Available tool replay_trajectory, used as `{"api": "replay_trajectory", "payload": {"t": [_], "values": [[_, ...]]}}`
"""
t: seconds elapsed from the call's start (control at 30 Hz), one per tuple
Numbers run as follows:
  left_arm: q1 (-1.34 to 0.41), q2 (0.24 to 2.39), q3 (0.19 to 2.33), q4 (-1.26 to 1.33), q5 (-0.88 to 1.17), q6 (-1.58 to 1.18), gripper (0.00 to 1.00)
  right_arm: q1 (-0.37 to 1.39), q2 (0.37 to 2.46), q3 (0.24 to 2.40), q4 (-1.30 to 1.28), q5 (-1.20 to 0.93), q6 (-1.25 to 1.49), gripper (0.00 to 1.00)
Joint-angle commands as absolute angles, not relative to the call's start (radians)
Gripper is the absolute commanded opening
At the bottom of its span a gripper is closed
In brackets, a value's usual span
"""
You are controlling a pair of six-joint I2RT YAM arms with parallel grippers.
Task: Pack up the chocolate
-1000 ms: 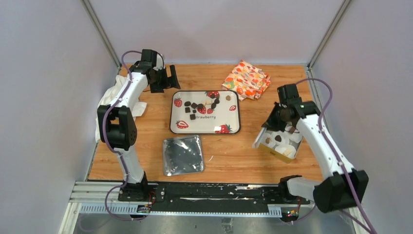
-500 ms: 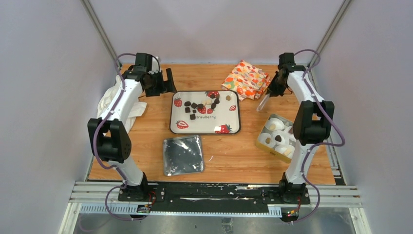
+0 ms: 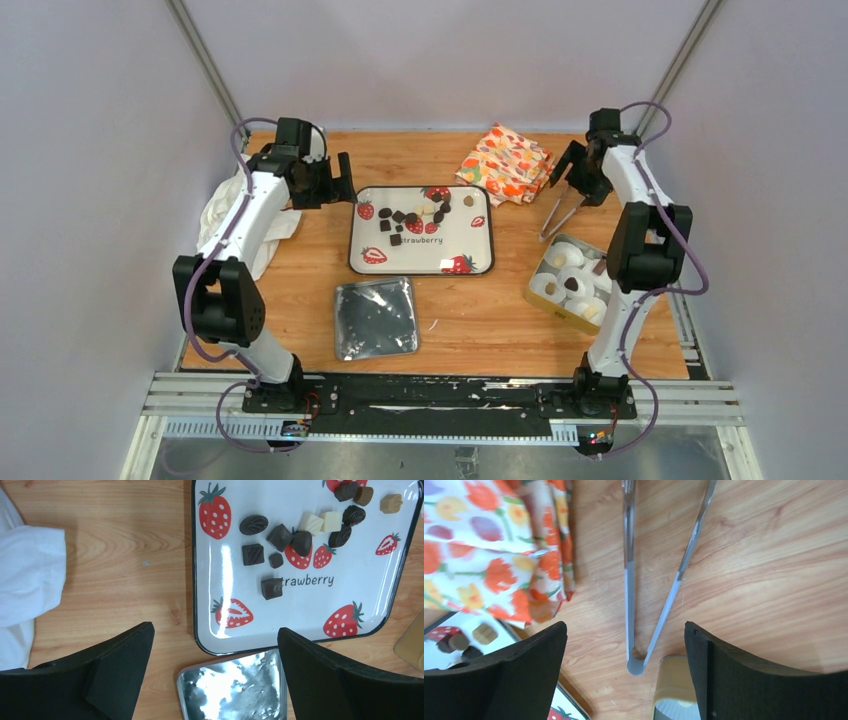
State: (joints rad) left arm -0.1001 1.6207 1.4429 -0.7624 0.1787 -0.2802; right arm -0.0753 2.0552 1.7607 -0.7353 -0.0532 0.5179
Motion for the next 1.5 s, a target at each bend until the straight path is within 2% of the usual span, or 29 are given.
{"api": "replay_trajectory", "payload": {"t": [0.0,0.13,0.3,0.5,0.77,0.97,1.13,1.17,1.27,1.3,1.37,1.47], "values": [[-0.144,1.566,1.493,-0.857,0.092,-0.276,1.00,-0.012,1.835,1.691,-0.682,0.047,0.427,0.90],[-0.195,1.516,1.481,-0.868,0.052,-0.322,1.00,0.226,1.672,1.560,-0.589,0.075,0.319,0.91],[-0.199,1.505,1.482,-0.876,-0.080,-0.385,1.00,0.656,1.690,1.443,-0.591,0.106,0.238,0.92],[-0.112,1.462,1.444,-0.879,-0.102,-0.474,1.00,0.896,1.772,1.366,-0.533,-0.050,0.268,0.77],[-0.084,1.453,1.391,-0.878,-0.093,-0.496,1.00,0.947,1.954,1.440,-0.568,-0.093,0.248,0.73],[-0.084,1.452,1.387,-0.877,-0.079,-0.427,1.00,0.958,2.025,1.470,-0.613,-0.059,0.290,0.60],[-0.084,1.454,1.367,-0.878,-0.089,-0.417,1.00,0.977,2.078,1.504,-0.627,-0.056,0.297,0.44],[-0.084,1.453,1.367,-0.877,-0.092,-0.416,1.00,0.982,2.078,1.512,-0.635,-0.046,0.296,0.37],[-0.085,1.445,1.378,-0.877,-0.097,-0.413,1.00,0.986,2.057,1.512,-0.653,-0.022,0.298,0.05],[-0.084,1.443,1.386,-0.877,-0.098,-0.412,1.00,0.986,2.047,1.509,-0.660,-0.015,0.300,0.00],[-0.084,1.437,1.401,-0.877,-0.091,-0.405,1.00,0.986,2.020,1.502,-0.677,-0.001,0.298,0.00],[-0.085,1.423,1.452,-0.875,0.028,-0.344,1.00,0.985,1.939,1.475,-0.693,0.071,0.289,0.00]]}}
